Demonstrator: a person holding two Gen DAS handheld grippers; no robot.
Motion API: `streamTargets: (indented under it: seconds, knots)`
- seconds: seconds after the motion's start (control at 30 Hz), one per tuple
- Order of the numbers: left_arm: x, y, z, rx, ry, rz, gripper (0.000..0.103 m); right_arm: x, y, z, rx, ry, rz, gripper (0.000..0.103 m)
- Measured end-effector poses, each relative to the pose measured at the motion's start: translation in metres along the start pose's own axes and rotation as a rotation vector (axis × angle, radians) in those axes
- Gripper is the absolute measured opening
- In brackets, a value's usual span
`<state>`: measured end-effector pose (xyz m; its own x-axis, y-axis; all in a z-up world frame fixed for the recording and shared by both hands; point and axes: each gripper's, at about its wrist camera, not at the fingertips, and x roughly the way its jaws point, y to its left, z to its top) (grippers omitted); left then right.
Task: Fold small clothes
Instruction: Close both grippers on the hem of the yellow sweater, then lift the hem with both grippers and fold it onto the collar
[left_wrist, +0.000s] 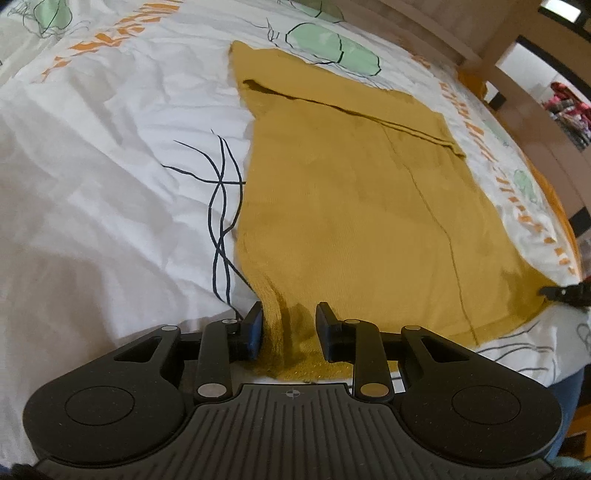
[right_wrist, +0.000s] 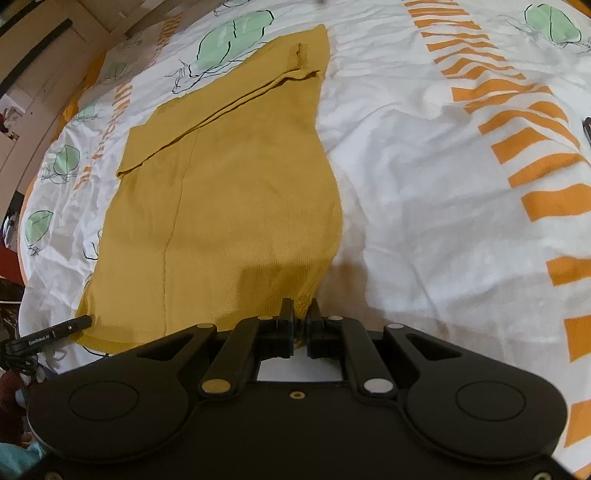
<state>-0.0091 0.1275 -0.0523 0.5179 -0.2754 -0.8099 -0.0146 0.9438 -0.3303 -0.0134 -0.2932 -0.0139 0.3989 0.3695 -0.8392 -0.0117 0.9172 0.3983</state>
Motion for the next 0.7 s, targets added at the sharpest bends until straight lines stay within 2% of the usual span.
streamTargets:
  seconds: [0.2, 0.23, 0.27, 0.3, 0.47, 0.7]
  knots:
    - [-0.005, 0.007, -0.002, -0.03, -0.003, -0.007, 0.018, 0.001, -0.001, 0.0, 0.005, -0.001, 0.003, 0.014]
    - [-0.005, 0.007, -0.002, -0.03, -0.002, -0.006, 0.015, 0.001, -0.001, 0.0, 0.006, -0.001, 0.004, 0.014]
    - [-0.004, 0.008, -0.002, -0.026, 0.002, -0.001, 0.007, 0.002, -0.002, 0.0, 0.007, -0.001, 0.005, 0.014]
    - [-0.004, 0.009, -0.003, -0.026, 0.002, 0.0, 0.005, 0.002, -0.001, -0.001, 0.007, -0.002, 0.005, 0.014]
    - [-0.011, 0.02, 0.002, -0.107, -0.041, -0.107, 0.004, 0.001, -0.002, -0.001, 0.018, -0.022, 0.032, 0.014]
    - [-0.025, 0.021, 0.028, -0.147, -0.144, -0.16, 0.004, -0.006, 0.002, 0.008, 0.039, -0.104, 0.104, 0.013]
